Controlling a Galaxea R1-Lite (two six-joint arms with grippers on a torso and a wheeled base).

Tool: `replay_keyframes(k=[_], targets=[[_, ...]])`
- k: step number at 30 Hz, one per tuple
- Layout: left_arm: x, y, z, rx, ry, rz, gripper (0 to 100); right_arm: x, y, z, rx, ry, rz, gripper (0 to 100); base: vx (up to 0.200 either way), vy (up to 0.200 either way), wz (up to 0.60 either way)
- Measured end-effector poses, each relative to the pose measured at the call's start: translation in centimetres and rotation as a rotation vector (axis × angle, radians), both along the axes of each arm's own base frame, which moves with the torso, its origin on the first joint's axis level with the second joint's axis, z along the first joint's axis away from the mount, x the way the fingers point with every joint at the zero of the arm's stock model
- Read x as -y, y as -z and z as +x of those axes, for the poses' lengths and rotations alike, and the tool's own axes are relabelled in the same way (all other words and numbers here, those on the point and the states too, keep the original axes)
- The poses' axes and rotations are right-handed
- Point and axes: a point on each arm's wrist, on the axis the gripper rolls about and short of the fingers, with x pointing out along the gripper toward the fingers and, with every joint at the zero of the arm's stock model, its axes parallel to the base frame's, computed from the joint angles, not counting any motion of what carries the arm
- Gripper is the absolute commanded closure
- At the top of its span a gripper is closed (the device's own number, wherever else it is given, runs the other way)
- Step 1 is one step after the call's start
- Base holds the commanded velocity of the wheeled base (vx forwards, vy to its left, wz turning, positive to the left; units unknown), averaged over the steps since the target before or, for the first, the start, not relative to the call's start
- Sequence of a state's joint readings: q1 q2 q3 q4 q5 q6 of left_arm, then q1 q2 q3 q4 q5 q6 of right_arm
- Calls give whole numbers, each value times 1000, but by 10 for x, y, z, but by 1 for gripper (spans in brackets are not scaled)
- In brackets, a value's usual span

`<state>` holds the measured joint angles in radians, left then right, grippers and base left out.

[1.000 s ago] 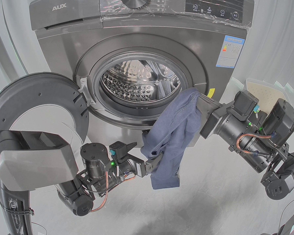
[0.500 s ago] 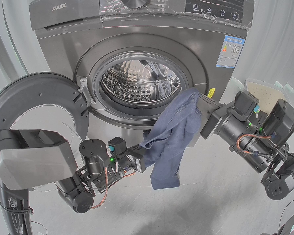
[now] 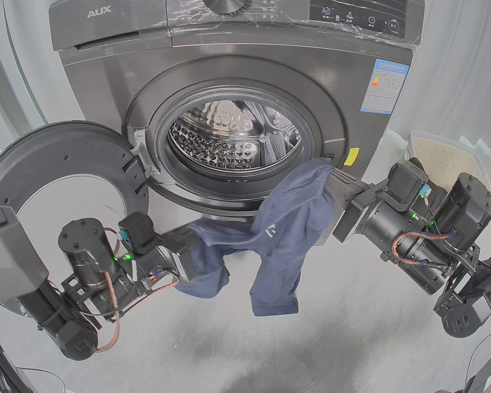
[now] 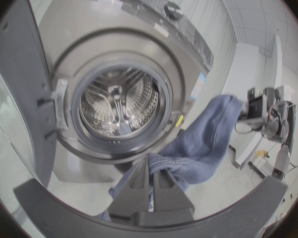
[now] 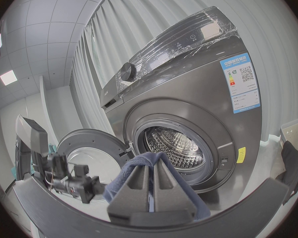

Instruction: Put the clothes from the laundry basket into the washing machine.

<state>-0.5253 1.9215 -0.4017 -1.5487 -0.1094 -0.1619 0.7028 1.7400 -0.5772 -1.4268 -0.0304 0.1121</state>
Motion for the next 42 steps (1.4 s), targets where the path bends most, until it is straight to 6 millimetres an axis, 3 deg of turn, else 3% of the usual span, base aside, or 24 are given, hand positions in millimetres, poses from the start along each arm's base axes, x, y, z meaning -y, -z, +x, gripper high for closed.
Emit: replay_keyframes(k=[8,17,27,42], targets=[[-39,-49,3,162,-90,-82,100,1,6,1,-20,4,-17,100,0,0,0],[-50,-80,-7,271,-109,-132,100,3,12,1,-38,11,-32,100,0,0,0],[-53,-91,-11,311,-112,-150,100,5,14,1,-44,17,-37,100,0,0,0],[-53,-91,-12,310,-111,-149,100,7,7,6,-22,34,-19,100,0,0,0]])
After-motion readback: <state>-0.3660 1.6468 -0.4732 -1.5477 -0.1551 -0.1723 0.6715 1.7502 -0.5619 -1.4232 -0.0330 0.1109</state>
